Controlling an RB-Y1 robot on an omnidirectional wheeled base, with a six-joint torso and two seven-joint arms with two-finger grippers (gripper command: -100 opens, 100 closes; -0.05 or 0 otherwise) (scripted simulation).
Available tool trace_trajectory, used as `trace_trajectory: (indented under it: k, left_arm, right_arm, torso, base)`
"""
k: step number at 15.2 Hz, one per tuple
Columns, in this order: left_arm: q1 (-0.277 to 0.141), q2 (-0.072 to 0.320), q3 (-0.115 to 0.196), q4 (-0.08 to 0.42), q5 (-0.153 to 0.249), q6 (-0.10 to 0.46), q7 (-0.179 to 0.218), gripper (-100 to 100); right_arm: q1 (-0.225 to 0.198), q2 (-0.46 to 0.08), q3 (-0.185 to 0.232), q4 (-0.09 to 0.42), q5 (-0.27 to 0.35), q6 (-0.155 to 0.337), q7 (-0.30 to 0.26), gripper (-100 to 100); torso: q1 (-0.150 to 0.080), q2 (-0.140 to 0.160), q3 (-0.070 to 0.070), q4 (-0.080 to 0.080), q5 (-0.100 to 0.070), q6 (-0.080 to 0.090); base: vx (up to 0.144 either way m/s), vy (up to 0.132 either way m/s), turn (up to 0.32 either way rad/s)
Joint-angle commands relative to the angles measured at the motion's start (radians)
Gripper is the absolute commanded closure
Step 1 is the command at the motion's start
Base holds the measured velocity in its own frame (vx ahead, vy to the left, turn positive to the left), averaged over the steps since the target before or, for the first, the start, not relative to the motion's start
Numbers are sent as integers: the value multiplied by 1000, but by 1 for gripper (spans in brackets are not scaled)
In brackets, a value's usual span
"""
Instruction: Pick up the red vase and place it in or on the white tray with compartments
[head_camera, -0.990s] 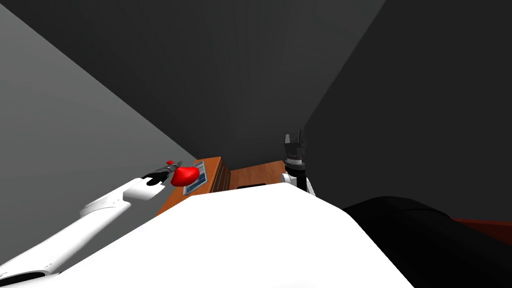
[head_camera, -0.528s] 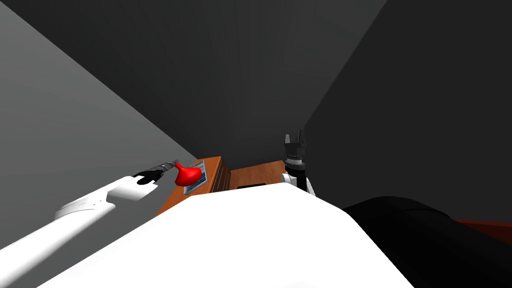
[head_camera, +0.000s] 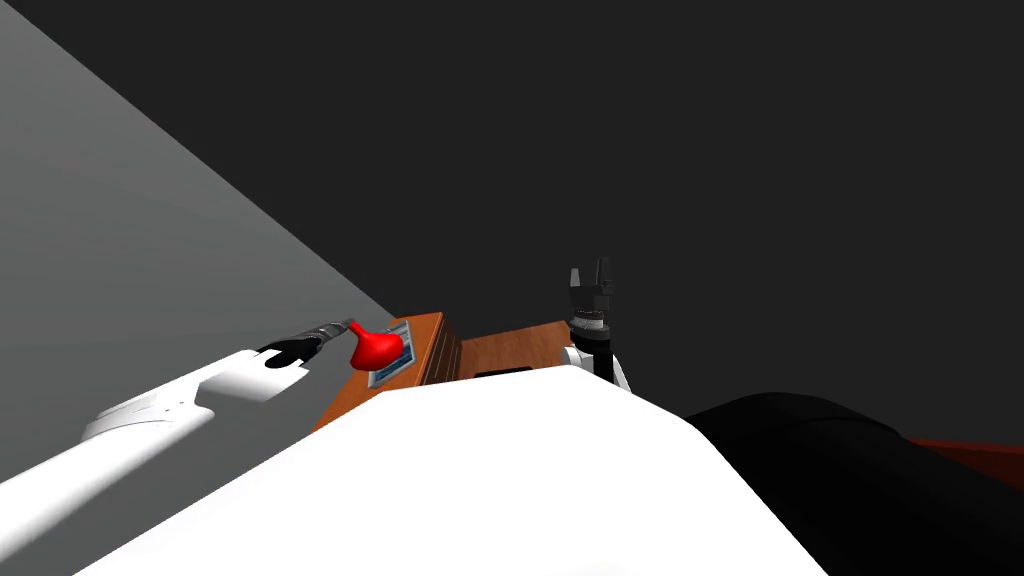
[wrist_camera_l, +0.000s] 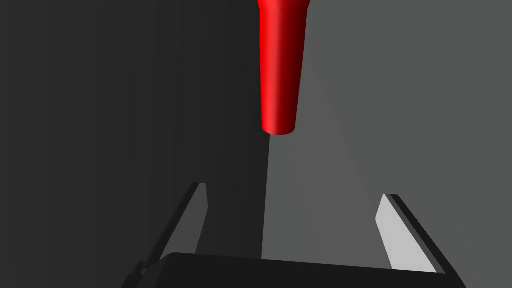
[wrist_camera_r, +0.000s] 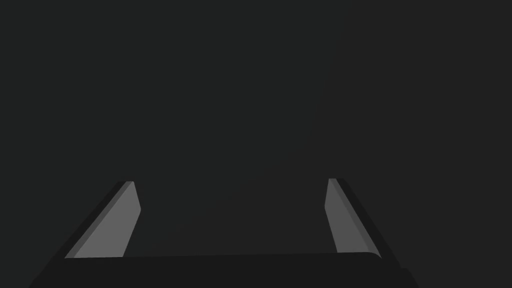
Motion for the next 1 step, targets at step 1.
trace_trajectory:
  k: [1]
  left_arm:
    - [0,0,0,0,0,0,0,-100]
  right_arm:
    - [0,0,0,0,0,0,0,0]
  torso:
    - [0,0,0,0,0,0]
  base:
    - [0,0,0]
